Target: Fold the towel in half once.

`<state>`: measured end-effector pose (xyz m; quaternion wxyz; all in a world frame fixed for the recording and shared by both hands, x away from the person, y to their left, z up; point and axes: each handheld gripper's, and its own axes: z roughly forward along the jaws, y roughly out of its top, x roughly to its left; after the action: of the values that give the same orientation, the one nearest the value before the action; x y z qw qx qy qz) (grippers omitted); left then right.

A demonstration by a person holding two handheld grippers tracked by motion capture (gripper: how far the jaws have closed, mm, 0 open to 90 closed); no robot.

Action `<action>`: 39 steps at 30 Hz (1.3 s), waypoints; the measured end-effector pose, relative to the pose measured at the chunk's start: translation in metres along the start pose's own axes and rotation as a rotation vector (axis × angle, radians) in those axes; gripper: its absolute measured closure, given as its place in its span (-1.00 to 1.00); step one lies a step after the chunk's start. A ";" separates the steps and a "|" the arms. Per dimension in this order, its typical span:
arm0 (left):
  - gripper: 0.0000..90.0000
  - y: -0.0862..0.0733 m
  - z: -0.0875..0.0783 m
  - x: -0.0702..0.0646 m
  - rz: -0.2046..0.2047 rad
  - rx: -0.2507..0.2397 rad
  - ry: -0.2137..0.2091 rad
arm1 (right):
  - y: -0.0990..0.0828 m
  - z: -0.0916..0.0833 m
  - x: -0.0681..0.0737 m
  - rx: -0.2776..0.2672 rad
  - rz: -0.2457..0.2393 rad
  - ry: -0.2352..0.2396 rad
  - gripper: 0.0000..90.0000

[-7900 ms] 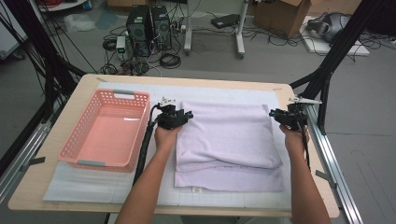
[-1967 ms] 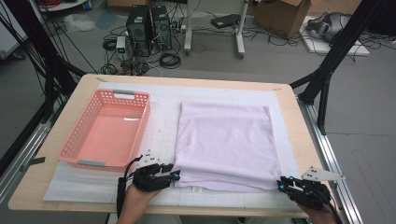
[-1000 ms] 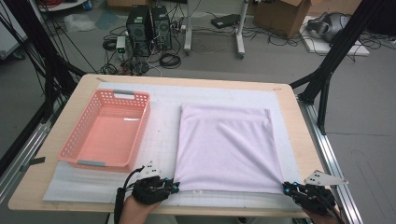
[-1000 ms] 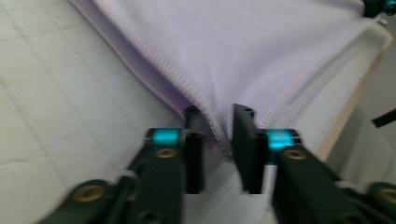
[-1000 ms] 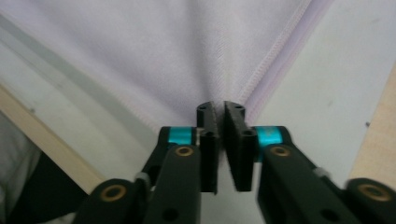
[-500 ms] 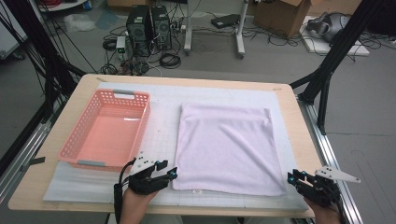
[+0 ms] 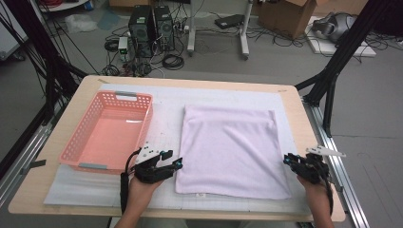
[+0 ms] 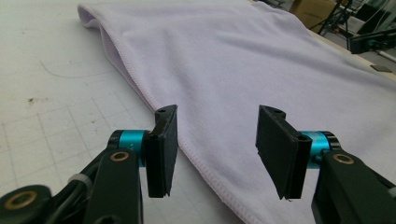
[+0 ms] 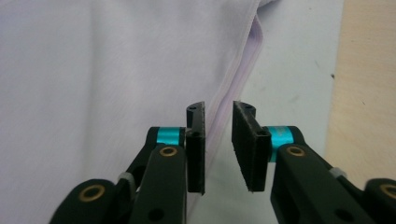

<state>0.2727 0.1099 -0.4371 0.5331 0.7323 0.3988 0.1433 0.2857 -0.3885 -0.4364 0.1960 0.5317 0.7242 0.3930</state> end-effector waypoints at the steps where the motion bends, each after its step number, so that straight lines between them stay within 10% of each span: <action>1: 0.09 0.000 0.002 0.001 -0.001 0.004 -0.001 | 0.004 0.008 0.000 0.004 0.002 -0.002 0.60; 11: 0.09 0.001 0.014 0.012 -0.017 0.030 0.006 | 0.010 0.028 -0.014 0.036 0.048 -0.074 0.97; 15: 0.07 0.000 0.018 0.011 -0.040 0.086 0.017 | 0.006 0.022 -0.014 -0.005 0.083 -0.033 0.38; 21: 0.08 -0.006 0.022 0.006 -0.056 0.176 -0.004 | -0.008 -0.004 -0.003 -0.005 0.062 0.015 0.37; 33: 0.08 -0.014 0.016 -0.009 -0.071 0.206 -0.038 | -0.041 -0.032 0.029 0.094 -0.018 0.028 0.37; 36: 0.40 -0.016 0.017 -0.021 -0.014 0.221 0.032 | -0.040 -0.032 0.028 0.109 0.009 0.070 0.87; 39: 0.91 -0.017 0.015 -0.020 -0.067 0.235 -0.006 | -0.042 -0.036 0.025 0.110 0.033 0.094 0.92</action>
<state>0.2627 0.0871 -0.4538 0.4492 0.7763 0.4358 0.0755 0.2258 -0.3839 -0.4442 0.1258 0.5344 0.7442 0.3805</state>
